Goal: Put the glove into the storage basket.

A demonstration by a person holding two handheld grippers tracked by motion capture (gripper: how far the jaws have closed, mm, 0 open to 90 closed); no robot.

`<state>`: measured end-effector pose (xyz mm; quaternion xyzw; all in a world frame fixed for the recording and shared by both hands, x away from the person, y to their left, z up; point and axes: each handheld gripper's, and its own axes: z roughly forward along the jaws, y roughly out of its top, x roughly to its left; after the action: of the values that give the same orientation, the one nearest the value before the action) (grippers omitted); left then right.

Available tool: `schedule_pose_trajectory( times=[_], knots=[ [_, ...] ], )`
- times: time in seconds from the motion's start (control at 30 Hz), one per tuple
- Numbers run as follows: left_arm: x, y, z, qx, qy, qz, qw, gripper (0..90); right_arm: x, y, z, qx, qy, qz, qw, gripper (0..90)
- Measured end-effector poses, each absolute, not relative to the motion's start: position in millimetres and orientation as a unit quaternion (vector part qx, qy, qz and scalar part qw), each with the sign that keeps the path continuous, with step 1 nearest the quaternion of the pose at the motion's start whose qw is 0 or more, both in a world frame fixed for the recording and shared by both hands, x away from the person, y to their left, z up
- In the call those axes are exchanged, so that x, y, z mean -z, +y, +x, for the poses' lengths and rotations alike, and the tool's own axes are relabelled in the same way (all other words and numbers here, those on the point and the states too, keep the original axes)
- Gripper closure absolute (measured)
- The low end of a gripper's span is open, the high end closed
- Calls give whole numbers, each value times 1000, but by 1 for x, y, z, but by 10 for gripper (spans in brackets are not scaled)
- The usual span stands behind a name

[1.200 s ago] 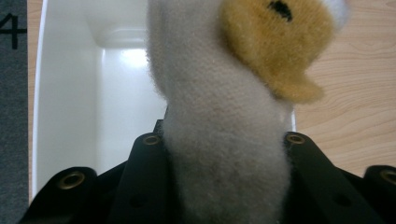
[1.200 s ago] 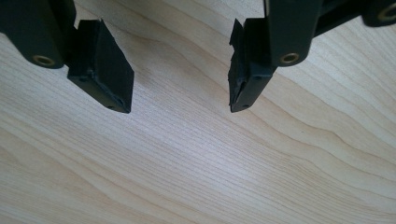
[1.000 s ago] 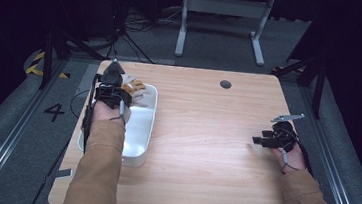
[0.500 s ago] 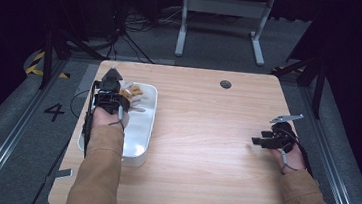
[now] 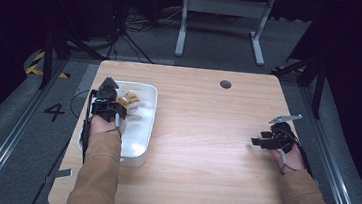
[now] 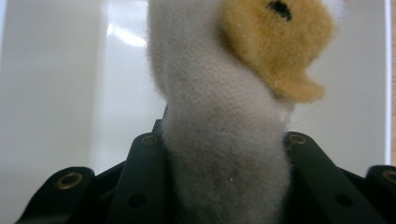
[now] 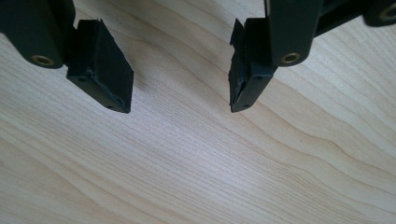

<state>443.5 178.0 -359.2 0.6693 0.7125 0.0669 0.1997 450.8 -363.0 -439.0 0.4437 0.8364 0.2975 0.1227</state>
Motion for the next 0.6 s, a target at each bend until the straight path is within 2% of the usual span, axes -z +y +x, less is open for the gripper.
schedule_pose_trajectory(
  times=[0.6],
  knots=[
    [394, 181, 445, -46, 717, 677, 158, 666, 441, -362, 451, -295, 840, 440, 120, 400]
  ],
)
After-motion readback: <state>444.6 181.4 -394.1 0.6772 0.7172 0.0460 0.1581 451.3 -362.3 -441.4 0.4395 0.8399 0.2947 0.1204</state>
